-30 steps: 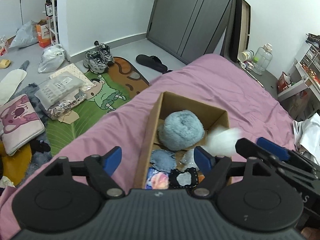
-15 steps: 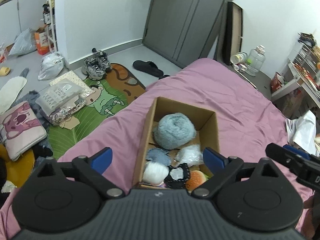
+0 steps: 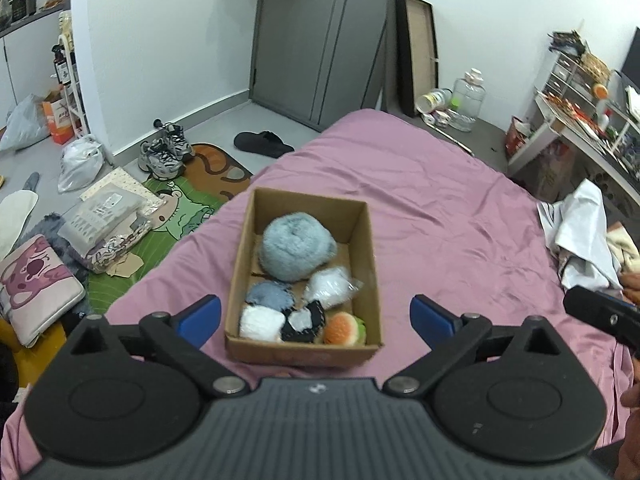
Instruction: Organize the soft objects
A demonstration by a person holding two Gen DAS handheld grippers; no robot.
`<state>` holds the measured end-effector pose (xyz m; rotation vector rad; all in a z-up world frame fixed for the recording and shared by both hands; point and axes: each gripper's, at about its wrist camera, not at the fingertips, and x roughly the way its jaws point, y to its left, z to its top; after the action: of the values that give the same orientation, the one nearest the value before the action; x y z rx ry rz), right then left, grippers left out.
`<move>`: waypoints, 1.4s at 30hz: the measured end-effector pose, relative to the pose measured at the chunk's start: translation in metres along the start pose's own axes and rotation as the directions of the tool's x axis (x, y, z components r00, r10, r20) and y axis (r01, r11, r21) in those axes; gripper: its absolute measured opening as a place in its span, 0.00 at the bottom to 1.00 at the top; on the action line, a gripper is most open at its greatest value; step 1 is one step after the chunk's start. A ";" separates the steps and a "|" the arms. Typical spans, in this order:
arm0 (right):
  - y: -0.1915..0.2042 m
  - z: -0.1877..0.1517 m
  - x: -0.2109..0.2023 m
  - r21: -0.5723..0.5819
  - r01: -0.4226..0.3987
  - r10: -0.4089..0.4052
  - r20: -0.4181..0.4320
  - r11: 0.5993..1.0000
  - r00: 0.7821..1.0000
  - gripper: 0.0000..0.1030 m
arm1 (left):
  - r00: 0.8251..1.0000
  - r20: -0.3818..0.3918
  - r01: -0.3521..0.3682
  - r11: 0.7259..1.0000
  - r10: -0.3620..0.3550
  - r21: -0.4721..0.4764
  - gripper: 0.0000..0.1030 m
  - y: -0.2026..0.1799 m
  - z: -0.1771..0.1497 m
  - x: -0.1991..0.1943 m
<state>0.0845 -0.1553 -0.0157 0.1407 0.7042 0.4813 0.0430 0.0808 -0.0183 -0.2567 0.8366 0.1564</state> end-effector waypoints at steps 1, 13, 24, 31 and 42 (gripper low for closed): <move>-0.003 -0.001 -0.003 0.006 0.010 -0.010 -0.001 1.000 1.000 1.00 | 1.000 -0.004 0.001 1.000 -0.001 0.003 0.97 -0.002 -0.002 -0.001; -0.029 -0.023 -0.029 0.016 0.013 -0.013 0.000 1.000 1.000 1.00 | 1.000 0.004 -0.024 0.999 0.024 0.047 0.97 -0.030 -0.028 -0.021; -0.027 -0.044 -0.048 0.000 -0.032 0.032 -0.025 0.999 0.999 1.00 | 0.999 0.014 -0.043 0.996 0.042 0.077 0.97 -0.049 -0.044 -0.040; -0.027 -0.053 -0.058 -0.010 -0.031 0.031 -0.025 0.999 0.999 1.00 | 0.999 0.017 -0.034 0.996 0.033 0.078 0.97 -0.053 -0.052 -0.046; -0.026 -0.050 -0.068 -0.006 0.007 -0.007 0.025 1.000 1.000 1.00 | 0.999 0.035 -0.036 0.998 0.034 0.055 0.97 -0.047 -0.054 -0.055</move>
<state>0.0167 -0.2124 -0.0208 0.1383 0.6789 0.4740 -0.0207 0.0183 -0.0035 -0.1869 0.8109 0.1695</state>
